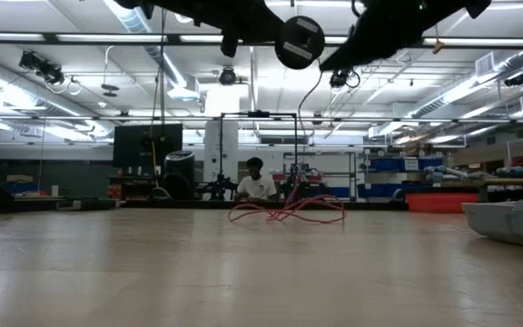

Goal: Coil cords
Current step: Coil the wire

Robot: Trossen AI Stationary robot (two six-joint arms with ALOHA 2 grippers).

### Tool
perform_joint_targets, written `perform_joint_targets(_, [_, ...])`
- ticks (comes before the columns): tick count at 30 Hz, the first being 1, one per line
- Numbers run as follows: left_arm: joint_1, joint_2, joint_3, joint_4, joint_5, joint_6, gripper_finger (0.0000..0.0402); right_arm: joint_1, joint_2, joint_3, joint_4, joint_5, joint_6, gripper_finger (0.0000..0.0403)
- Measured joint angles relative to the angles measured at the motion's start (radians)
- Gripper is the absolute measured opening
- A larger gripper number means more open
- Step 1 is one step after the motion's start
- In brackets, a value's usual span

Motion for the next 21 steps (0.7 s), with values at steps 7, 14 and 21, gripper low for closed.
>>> perform_joint_targets(7, [0.012,0.000,0.006,0.051,-0.194,-0.027,0.0000,0.113,0.033,0.000,-0.001,0.302,-0.014,0.0062])
perform_joint_targets(14, [0.033,-0.001,0.006,0.104,-0.198,-0.111,0.0000,0.140,0.084,0.000,-0.015,0.329,0.026,0.0069])
perform_joint_targets(21, [0.032,-0.001,0.006,0.111,-0.178,-0.129,0.0001,0.147,0.179,0.000,-0.040,0.332,-0.101,0.0109])
